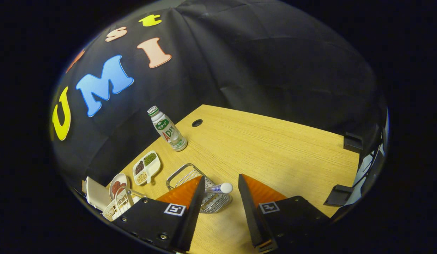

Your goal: Take the plate from the dish rack, then take the spoon from the basket and place it into the plate.

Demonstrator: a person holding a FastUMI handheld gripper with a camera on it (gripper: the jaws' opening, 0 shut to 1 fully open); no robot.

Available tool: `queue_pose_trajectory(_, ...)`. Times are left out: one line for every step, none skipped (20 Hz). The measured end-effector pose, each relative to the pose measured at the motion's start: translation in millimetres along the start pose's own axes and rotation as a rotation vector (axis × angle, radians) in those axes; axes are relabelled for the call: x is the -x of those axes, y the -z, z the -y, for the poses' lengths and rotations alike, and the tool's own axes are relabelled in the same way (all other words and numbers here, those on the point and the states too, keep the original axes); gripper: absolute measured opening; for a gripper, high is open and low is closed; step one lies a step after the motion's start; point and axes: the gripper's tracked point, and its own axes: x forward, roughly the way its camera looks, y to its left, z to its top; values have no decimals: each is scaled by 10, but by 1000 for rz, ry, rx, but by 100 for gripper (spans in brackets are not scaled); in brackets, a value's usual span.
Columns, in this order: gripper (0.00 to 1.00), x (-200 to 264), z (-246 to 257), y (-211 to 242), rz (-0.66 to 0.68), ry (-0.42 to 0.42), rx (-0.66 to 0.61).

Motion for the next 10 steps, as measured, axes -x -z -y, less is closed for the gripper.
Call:
queue_pose_trajectory(61, -23, -12, 3, 0, -4, 5)
queue_pose_trajectory(61, -48, 9, -1, 2, 5, 14)
queue_pose_trajectory(61, -53, -31, 6, 0, -23, 16)
queue_pose_trajectory(49, -72, -47, -17, 5, -14, 19)
queue_pose_trajectory(37, -80, -37, -32, 4, -15, 17)
queue_pose_trajectory(37, -72, -7, -25, 5, -2, 17)
queue_pose_trajectory(37, -75, -18, -59, 12, -19, 11)
queue_pose_trajectory(34, -78, -34, -52, 11, -7, 14)
queue_pose_trajectory(34, -51, -42, -50, 12, -8, 16)
queue_pose_trajectory(34, -73, -54, -62, 13, -5, 19)
